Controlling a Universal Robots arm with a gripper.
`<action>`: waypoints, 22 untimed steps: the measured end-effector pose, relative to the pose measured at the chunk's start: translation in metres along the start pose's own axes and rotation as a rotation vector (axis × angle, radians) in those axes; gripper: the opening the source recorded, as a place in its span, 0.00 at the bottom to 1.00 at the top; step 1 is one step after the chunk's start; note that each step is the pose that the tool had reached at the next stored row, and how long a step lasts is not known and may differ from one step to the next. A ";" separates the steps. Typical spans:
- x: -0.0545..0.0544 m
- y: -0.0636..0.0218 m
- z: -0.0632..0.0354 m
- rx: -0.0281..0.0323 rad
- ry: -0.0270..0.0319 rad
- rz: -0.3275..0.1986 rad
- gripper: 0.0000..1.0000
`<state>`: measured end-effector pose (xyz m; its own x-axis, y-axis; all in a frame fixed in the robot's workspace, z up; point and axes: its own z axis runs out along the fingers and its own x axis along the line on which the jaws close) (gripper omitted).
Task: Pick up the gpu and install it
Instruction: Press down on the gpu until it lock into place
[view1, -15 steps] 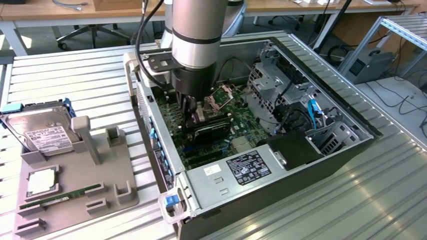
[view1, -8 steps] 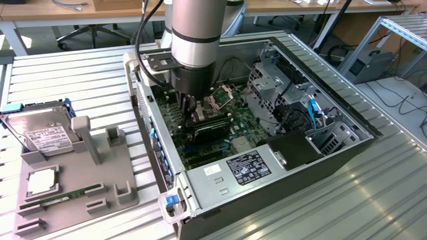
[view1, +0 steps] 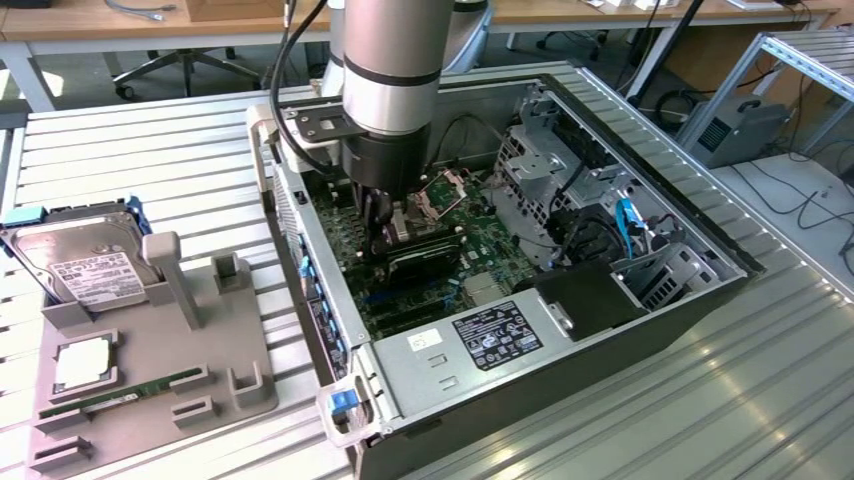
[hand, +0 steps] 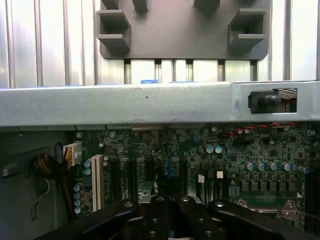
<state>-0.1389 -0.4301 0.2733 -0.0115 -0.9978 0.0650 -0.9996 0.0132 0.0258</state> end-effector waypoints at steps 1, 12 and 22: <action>-0.001 0.0001 -0.0001 -0.0001 0.0002 0.000 0.11; -0.001 0.0007 0.0004 -0.0002 0.0005 0.000 0.11; -0.001 0.0009 0.0032 -0.0002 0.0006 0.000 0.11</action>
<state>-0.1399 -0.4289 0.2701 -0.0113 -0.9978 0.0656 -0.9996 0.0131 0.0260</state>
